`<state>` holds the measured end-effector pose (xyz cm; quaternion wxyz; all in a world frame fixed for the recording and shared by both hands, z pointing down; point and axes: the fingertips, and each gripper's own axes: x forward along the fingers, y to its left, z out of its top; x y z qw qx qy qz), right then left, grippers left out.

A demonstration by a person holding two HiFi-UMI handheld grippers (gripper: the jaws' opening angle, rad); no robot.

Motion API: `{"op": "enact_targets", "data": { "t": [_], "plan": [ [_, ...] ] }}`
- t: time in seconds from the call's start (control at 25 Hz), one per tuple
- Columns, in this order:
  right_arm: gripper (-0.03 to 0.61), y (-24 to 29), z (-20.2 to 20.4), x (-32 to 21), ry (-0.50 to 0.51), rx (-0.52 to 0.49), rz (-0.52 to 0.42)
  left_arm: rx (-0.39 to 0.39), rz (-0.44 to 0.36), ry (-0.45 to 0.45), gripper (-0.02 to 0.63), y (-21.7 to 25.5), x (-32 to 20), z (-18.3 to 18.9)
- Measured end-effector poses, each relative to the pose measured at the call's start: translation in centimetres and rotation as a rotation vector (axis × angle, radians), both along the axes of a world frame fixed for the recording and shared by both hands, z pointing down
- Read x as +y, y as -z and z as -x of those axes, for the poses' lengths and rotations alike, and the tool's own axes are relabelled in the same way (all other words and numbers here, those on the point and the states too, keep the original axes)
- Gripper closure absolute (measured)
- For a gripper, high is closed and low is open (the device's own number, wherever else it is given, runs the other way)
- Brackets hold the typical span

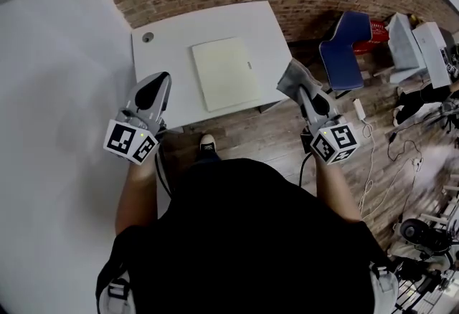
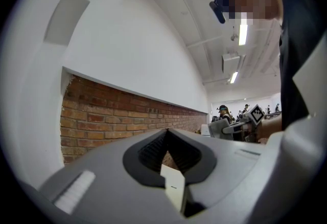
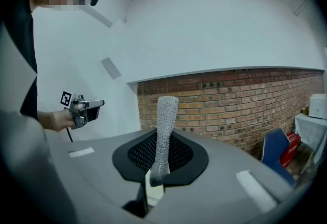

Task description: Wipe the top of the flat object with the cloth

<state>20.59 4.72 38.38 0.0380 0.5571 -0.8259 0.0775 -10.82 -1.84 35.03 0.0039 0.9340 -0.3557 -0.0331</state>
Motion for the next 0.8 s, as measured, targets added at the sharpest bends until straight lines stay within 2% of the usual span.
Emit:
{"op": "enact_targets", "data": {
  "t": [0.8],
  "plan": [
    [0.569, 1.3, 3.4, -11.2, -0.022, 0.006, 0.007, 0.0, 0.003, -0.065, 0.612, 0.8, -12.2, 2.3]
  ]
}}
